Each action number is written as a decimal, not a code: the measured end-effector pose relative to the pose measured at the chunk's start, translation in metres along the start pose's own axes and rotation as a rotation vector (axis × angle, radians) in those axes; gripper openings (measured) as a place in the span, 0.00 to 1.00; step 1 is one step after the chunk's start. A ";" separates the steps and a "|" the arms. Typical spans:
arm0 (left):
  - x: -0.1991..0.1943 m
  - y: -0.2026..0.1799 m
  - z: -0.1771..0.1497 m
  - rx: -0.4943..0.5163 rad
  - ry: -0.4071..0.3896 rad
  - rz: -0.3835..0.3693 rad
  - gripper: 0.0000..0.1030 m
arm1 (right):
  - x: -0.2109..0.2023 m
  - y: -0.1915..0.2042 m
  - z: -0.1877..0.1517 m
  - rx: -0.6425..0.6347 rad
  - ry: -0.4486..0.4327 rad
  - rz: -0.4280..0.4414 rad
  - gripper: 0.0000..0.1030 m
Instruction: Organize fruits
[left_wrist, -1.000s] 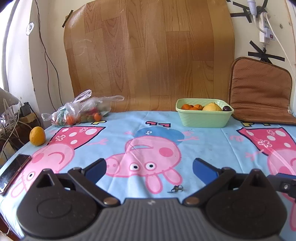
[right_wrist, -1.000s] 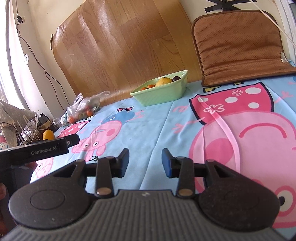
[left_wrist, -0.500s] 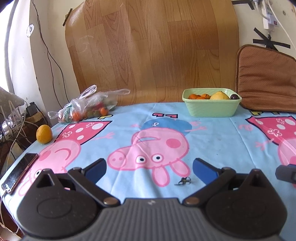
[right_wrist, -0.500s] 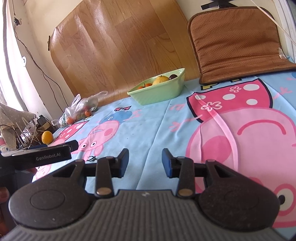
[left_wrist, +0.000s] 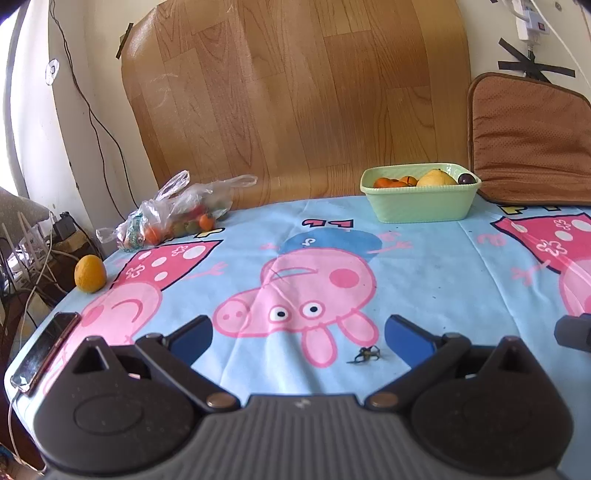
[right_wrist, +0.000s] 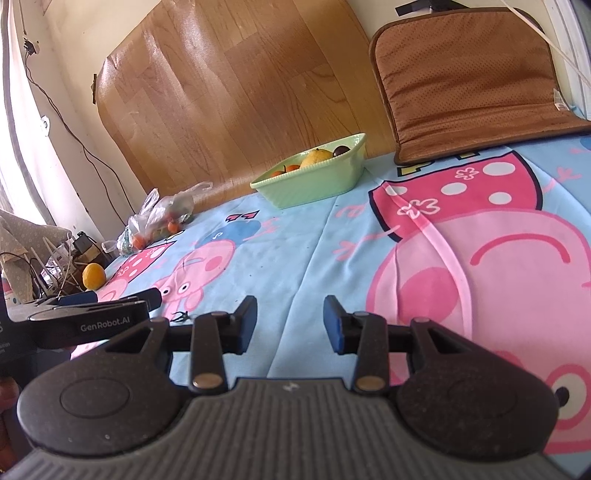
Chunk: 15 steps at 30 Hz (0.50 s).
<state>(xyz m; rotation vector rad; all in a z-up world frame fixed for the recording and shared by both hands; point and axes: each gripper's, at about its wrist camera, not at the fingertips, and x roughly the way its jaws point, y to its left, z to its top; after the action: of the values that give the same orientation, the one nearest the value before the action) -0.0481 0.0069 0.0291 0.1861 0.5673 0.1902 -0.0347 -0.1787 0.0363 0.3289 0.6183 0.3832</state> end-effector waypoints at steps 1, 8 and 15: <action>0.000 0.001 0.001 0.003 -0.006 0.012 1.00 | 0.000 -0.001 0.000 0.001 0.002 0.001 0.41; -0.001 0.006 0.006 0.040 -0.068 0.114 1.00 | 0.000 -0.004 0.000 0.013 -0.001 -0.005 0.46; 0.002 0.002 0.004 0.091 -0.079 0.154 1.00 | 0.001 -0.004 -0.001 0.009 0.004 -0.004 0.46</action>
<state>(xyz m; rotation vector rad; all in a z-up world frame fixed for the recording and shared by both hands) -0.0446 0.0087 0.0324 0.3243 0.4831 0.3050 -0.0332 -0.1813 0.0338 0.3356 0.6243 0.3776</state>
